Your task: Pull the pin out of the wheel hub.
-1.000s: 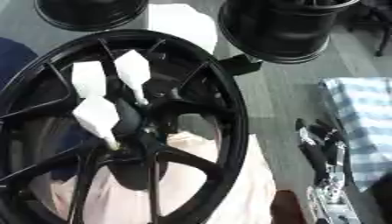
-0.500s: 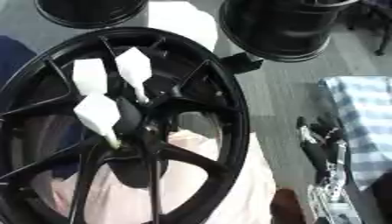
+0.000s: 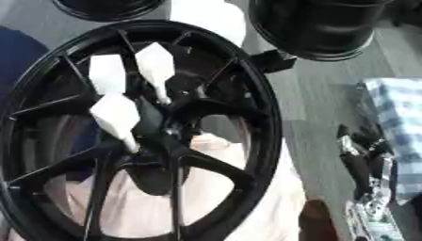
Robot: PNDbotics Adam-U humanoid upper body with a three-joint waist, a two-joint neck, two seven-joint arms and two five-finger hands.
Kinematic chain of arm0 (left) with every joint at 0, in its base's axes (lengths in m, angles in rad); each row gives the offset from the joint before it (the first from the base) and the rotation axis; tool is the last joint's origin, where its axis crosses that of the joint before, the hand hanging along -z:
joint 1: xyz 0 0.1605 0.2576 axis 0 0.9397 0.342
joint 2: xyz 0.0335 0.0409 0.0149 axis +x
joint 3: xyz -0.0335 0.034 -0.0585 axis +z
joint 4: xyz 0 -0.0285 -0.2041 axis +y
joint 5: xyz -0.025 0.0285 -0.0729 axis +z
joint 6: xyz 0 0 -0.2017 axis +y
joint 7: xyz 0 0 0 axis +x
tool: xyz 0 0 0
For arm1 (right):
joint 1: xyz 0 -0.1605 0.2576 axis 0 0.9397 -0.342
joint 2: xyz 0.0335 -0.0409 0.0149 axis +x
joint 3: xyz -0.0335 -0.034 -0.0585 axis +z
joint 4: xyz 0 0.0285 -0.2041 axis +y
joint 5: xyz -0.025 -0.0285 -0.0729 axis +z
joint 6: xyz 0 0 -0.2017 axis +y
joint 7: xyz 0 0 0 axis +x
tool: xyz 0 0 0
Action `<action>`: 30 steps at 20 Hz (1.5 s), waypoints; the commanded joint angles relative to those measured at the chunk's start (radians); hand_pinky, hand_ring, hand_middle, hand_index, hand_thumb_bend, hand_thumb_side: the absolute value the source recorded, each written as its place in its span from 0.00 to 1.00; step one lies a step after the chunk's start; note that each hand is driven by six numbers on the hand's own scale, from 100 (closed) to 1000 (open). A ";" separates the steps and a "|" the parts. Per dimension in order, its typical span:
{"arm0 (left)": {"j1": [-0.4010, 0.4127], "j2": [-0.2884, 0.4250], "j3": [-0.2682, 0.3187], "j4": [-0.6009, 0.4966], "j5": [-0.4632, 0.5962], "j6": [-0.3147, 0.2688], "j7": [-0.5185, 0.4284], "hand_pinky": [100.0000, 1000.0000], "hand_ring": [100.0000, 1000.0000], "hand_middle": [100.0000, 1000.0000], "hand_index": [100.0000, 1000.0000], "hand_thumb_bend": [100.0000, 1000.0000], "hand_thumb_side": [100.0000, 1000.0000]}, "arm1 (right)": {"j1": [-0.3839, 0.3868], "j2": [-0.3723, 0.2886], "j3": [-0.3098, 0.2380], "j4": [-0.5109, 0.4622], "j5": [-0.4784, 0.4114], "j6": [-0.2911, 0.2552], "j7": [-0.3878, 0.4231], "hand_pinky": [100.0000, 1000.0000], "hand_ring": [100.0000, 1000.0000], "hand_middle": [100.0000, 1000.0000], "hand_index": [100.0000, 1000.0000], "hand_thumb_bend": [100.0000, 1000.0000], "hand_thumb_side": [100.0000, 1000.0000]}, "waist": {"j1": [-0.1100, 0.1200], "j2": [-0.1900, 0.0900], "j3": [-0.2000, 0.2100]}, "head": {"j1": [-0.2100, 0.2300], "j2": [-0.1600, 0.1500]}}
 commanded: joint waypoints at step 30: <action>-0.800 0.211 -0.506 0.082 -0.260 0.064 -1.030 0.74 0.67 0.66 0.81 0.23 0.43 | 0.079 -0.050 -0.039 -0.056 0.039 0.009 -0.034 0.65 0.73 0.56 0.70 0.37 0.22 | 0.037 -0.030 0.052 | -0.049 -0.003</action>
